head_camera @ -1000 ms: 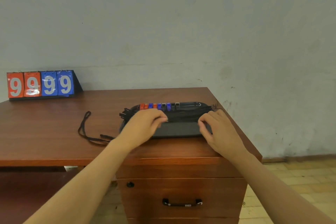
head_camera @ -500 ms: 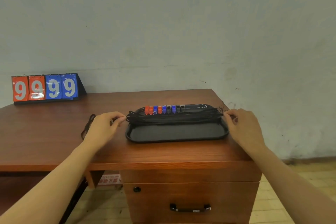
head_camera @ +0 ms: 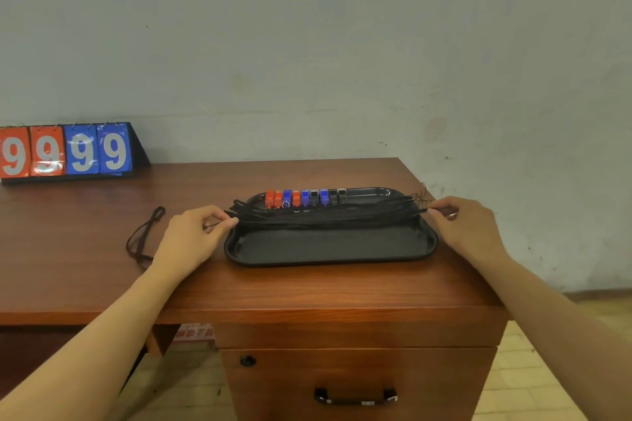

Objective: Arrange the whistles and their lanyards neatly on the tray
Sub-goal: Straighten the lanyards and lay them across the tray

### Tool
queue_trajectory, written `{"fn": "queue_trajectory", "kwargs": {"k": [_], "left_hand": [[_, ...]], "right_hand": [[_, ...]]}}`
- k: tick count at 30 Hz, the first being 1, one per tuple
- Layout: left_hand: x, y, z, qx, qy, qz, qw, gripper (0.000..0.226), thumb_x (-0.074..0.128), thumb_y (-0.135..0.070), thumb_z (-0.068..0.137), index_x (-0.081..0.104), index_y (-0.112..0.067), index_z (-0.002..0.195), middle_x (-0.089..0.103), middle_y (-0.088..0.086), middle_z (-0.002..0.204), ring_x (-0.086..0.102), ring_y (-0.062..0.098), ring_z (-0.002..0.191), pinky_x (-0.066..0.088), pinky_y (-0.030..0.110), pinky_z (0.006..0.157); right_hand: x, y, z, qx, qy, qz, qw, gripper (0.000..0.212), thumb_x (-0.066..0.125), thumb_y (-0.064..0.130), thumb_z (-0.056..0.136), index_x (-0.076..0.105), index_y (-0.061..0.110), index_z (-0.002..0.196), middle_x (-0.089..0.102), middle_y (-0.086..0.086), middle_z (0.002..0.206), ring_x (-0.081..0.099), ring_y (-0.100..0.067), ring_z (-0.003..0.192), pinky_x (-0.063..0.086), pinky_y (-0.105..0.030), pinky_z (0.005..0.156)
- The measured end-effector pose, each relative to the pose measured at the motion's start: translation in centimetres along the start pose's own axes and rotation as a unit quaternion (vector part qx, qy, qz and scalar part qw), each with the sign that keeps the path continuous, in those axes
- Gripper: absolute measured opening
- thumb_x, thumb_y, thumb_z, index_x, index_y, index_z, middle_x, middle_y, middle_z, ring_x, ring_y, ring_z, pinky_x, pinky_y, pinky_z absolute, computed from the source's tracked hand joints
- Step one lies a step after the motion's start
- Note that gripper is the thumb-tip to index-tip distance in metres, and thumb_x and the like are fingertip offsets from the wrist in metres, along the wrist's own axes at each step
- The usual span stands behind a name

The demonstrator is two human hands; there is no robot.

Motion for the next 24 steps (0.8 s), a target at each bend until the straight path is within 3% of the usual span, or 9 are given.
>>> {"fn": "queue_trajectory", "kwargs": {"k": [3,9,14,17,21,24], "left_hand": [[0.1,0.4,0.5,-0.027,-0.013,0.017,0.999,0.021,0.067,-0.052,0.089,0.073,-0.032,0.094,0.070,-0.004,0.086,0.065,0.013,0.079,0.048,0.027,0.066],[0.4,1.3,1.1,-0.065,-0.020,0.036,0.997,0.033,0.067,-0.064,0.083,0.077,-0.034,0.093,0.078,-0.002,0.102,0.069,0.012,0.081,0.058,0.032,0.070],[0.1,1.0,0.7,-0.099,-0.010,0.080,0.992,0.045,0.059,-0.075,0.081,0.076,-0.035,0.091,0.077,-0.004,0.093,0.068,0.012,0.076,0.060,0.036,0.067],[-0.1,0.5,0.4,-0.127,-0.017,0.107,0.986,0.055,0.053,-0.084,0.077,0.074,-0.034,0.087,0.074,-0.006,0.084,0.067,0.014,0.073,0.060,0.038,0.067],[-0.2,0.2,0.2,-0.138,-0.012,0.137,0.981,0.067,0.044,-0.090,0.074,0.068,-0.028,0.073,0.067,-0.005,0.065,0.064,0.014,0.061,0.058,0.034,0.061],[-0.2,0.2,0.1,-0.133,-0.008,0.134,0.982,0.064,0.046,-0.087,0.077,0.067,-0.027,0.071,0.066,-0.004,0.061,0.064,0.014,0.059,0.053,0.030,0.055]], "right_hand": [[0.5,0.1,0.5,-0.023,0.019,0.011,0.999,0.012,0.069,0.024,0.092,0.077,0.025,0.101,0.068,0.010,0.091,0.057,-0.002,0.079,0.036,-0.008,0.065],[1.0,-0.2,0.9,-0.039,0.037,-0.020,0.998,0.018,0.066,0.024,0.095,0.076,0.026,0.110,0.064,0.011,0.096,0.049,0.006,0.073,0.033,-0.007,0.063],[0.9,-0.3,0.8,-0.039,0.024,-0.019,0.999,0.012,0.069,0.023,0.093,0.077,0.028,0.101,0.068,0.011,0.091,0.052,0.004,0.072,0.034,-0.008,0.063],[0.7,-0.4,0.6,-0.023,0.005,0.021,0.999,0.007,0.073,0.026,0.089,0.067,0.029,0.089,0.067,0.013,0.082,0.059,-0.001,0.073,0.039,-0.014,0.061],[0.7,-0.4,0.5,-0.020,0.001,0.015,1.000,0.011,0.074,0.027,0.088,0.064,0.026,0.084,0.064,0.015,0.078,0.059,-0.001,0.074,0.039,-0.015,0.059],[0.7,-0.4,0.6,-0.018,0.006,0.015,1.000,0.009,0.073,0.029,0.088,0.065,0.028,0.084,0.064,0.016,0.079,0.061,-0.003,0.078,0.040,-0.014,0.060]]}}
Point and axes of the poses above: each hand's wrist, its own z-axis towards the middle knuckle, its own x-axis out of the palm, y = z × x, the point moved 3 cm from there along z, towards the middle knuckle
